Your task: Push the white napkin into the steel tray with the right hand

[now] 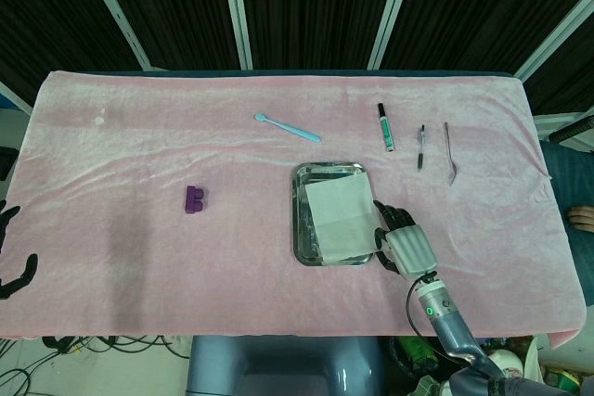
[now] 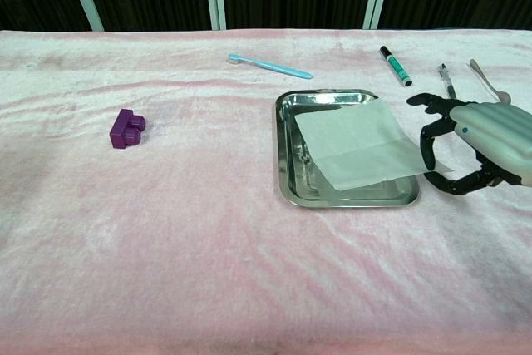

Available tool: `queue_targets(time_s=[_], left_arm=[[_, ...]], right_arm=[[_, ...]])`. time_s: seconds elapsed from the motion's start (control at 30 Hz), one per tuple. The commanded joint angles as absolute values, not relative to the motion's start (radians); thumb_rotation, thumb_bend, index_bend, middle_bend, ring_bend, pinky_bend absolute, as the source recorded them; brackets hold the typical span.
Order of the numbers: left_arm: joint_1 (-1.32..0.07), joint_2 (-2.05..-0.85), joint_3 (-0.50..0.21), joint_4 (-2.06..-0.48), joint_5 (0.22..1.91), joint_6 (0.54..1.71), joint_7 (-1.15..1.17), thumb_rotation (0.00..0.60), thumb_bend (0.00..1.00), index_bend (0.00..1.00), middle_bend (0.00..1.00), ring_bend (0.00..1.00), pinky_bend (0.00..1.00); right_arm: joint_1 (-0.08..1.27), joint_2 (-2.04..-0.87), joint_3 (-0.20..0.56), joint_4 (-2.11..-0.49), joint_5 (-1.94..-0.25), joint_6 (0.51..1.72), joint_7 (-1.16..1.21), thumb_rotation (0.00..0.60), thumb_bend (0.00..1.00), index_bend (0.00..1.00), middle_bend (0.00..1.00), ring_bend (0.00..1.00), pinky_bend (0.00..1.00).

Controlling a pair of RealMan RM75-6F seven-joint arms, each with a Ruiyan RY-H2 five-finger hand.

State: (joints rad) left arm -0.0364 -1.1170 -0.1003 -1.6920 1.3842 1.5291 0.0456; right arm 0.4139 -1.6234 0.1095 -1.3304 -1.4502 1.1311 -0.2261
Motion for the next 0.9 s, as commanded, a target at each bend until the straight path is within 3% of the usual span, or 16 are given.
queue_targets(time_s=[0.03, 0.53, 0.9], left_arm=[[-0.036, -1.117, -0.100, -1.692, 1.384, 1.529, 0.046, 0.600, 0.40, 0.12, 0.04, 0.00, 0.00], [-0.037, -1.117, -0.100, -1.695, 1.382, 1.526, 0.048, 0.600, 0.40, 0.12, 0.04, 0.00, 0.00], [-0.038, -1.117, -0.099, -1.695, 1.382, 1.525, 0.049, 0.600, 0.40, 0.12, 0.04, 0.00, 0.00]], right_arm=[[0.421, -1.621, 0.110, -1.340, -1.441, 1.123, -0.248, 0.600, 0.42, 0.75, 0.06, 0.13, 0.17], [0.428, -1.620, 0.126, -1.506, -1.260, 1.086, -0.499, 0.600, 0.42, 0.76, 0.06, 0.13, 0.17], [0.460, -1.647, 0.186, -1.652, -0.981, 1.113, -0.713, 0.600, 0.42, 0.76, 0.06, 0.14, 0.17]])
